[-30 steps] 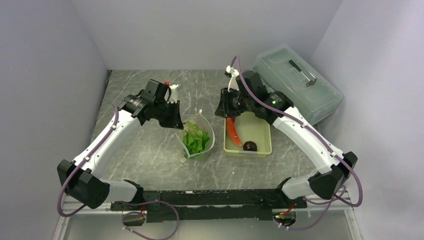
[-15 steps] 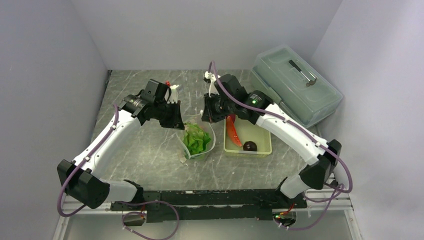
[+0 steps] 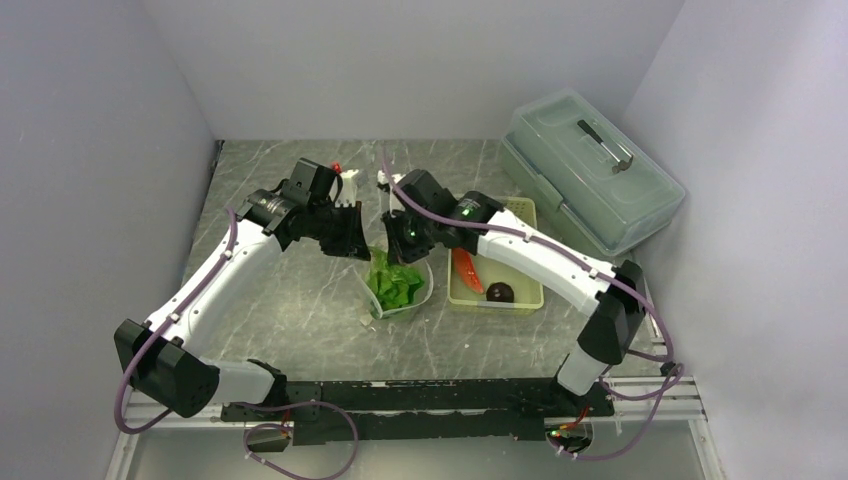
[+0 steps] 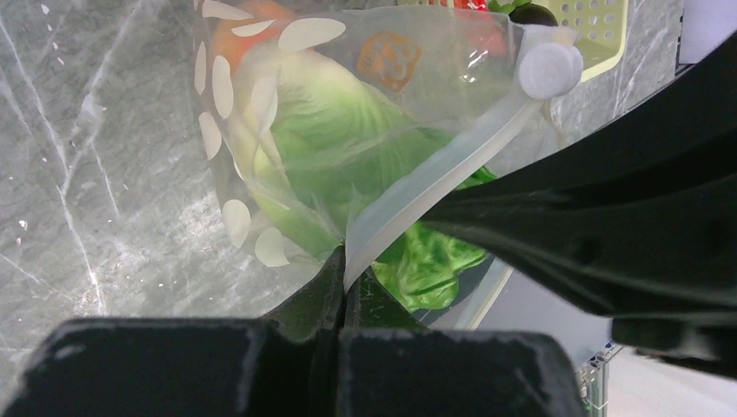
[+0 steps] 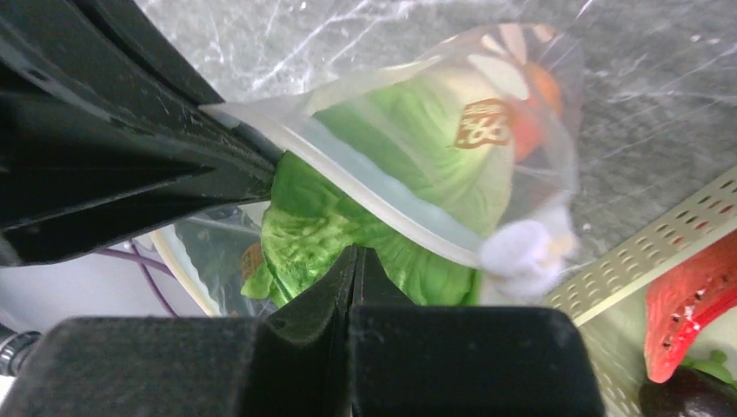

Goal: Place the food in the zip-top bag and seal the zipper
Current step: Place the fake vegetable in the zipper food storage bag.

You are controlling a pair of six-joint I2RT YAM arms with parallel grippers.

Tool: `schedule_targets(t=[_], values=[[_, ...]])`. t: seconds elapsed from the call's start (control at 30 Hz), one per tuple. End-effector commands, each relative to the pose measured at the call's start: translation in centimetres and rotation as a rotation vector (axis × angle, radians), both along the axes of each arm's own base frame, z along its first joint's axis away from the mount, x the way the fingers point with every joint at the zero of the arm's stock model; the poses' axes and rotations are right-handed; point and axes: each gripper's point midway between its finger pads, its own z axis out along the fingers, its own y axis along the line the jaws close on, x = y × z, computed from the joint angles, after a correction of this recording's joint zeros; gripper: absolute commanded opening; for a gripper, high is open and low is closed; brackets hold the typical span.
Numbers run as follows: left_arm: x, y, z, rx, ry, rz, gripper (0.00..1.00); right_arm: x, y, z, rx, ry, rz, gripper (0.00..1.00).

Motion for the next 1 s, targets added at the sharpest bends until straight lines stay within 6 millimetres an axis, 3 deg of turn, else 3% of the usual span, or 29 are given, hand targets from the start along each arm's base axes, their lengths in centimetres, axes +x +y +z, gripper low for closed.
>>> schedule_targets(t=[0.0,0.4,0.77,0.87,0.97], values=[[0.6,-0.8,2.8,-0.067,-0.063,-0.002,0.00,-0.9,0.5,-1.5,-0.038,-0.020,0.024,0.00],[0.4,-1.6,4.3,-0.127,-0.058,-0.010,0.00,-3.6,0.9,-7.5,-0.109,0.071,0.043,0.00],[0.0,-2.1,5.4,-0.176,-0.044,-0.029,0.00,-2.9,0.3,-12.7,-0.212,0.074,-0.071,0.00],[-0.1,-2.2,5.5,-0.189,-0.037,-0.035,0.00,-2.8,0.0,-12.7,-0.224,0.069,-0.084,0.00],[-0.2,-2.2,5.3,-0.188,-0.029,-0.033,0.00,-2.2,0.0,-10.8,-0.198,0.029,-0.105,0.00]])
